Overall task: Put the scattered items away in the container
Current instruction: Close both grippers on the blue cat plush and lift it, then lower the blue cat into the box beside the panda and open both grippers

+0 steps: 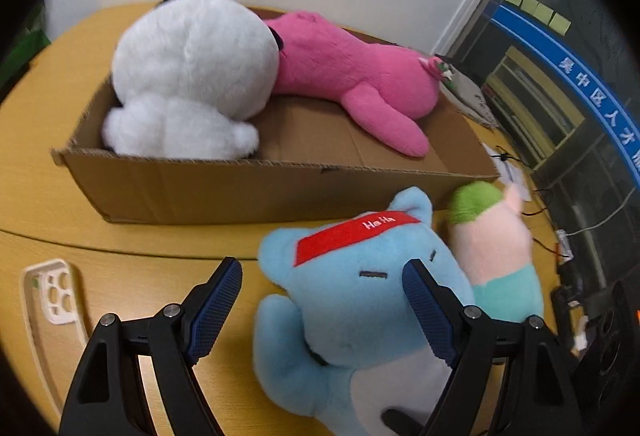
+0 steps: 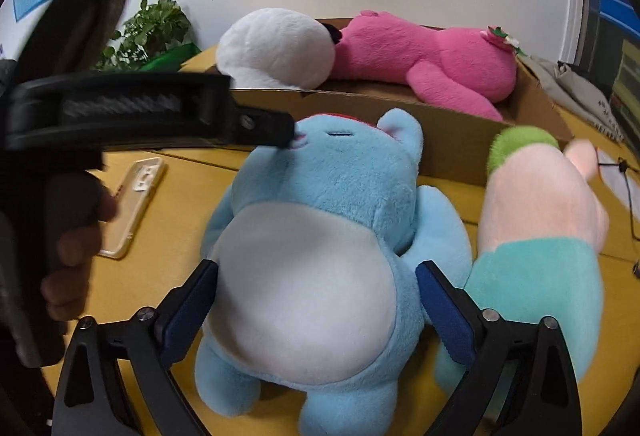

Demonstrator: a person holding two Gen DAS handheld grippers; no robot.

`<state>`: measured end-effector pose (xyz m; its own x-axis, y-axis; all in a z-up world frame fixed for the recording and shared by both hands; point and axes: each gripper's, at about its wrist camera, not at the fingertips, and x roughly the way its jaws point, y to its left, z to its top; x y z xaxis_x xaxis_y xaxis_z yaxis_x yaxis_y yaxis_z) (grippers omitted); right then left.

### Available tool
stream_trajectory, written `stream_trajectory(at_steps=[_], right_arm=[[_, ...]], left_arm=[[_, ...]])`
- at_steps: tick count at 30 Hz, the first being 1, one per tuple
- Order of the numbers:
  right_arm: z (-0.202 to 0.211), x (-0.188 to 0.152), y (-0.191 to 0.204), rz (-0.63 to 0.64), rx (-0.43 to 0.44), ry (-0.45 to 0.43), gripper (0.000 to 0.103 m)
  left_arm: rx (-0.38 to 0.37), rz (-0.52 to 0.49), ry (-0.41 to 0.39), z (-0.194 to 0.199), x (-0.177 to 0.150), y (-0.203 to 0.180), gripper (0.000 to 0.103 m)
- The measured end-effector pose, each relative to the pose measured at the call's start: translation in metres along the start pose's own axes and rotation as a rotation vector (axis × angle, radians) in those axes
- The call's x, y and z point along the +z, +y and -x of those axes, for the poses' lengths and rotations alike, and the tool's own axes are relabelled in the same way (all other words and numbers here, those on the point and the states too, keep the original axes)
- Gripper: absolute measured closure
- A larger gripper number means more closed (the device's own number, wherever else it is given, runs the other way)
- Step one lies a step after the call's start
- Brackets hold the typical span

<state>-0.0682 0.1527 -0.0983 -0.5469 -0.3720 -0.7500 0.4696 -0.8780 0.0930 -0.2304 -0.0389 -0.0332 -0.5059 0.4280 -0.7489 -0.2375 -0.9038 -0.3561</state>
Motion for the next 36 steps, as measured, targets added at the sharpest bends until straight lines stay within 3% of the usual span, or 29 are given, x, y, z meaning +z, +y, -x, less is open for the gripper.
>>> stream_trajectory(at_steps=[4,6,9,13,17,23,28,31,36], right_arm=[[0.008,-0.007,0.008,0.036,-0.012,-0.018,0.018],[0.009,-0.009,0.009,0.040,-0.007,-0.021,0.020],[0.010,-0.013,0.008,0.033,0.008,-0.026,0.021],[0.012,-0.019,0.016,0.055,0.008,-0.034,0.023],[0.014,-0.021,0.019,0.068,0.009,-0.042,0.034],[0.032,-0.020,0.026,0.041,0.039,-0.092,0.044],[0.068,0.013,0.027,0.037,0.049,-0.213,0.044],[0.086,0.054,0.024,0.060,0.045,-0.296,0.044],[0.084,0.136,0.003,0.074,0.035,-0.383,0.044]], left_arm=[[-0.082,0.006,0.049,-0.005,-0.005,0.001,0.020],[-0.151,0.027,0.088,-0.008,-0.010,0.002,0.020],[-0.194,0.022,0.126,-0.012,-0.020,-0.003,0.020],[-0.209,0.033,0.152,-0.021,-0.024,-0.005,0.020],[-0.224,0.046,0.147,-0.014,-0.023,-0.003,0.038],[-0.199,-0.001,0.101,0.014,-0.016,-0.017,0.046],[-0.202,-0.072,-0.022,0.059,0.022,-0.036,0.046],[-0.189,-0.147,-0.115,0.086,0.071,-0.053,0.046],[-0.181,-0.177,-0.182,0.077,0.152,-0.058,0.046]])
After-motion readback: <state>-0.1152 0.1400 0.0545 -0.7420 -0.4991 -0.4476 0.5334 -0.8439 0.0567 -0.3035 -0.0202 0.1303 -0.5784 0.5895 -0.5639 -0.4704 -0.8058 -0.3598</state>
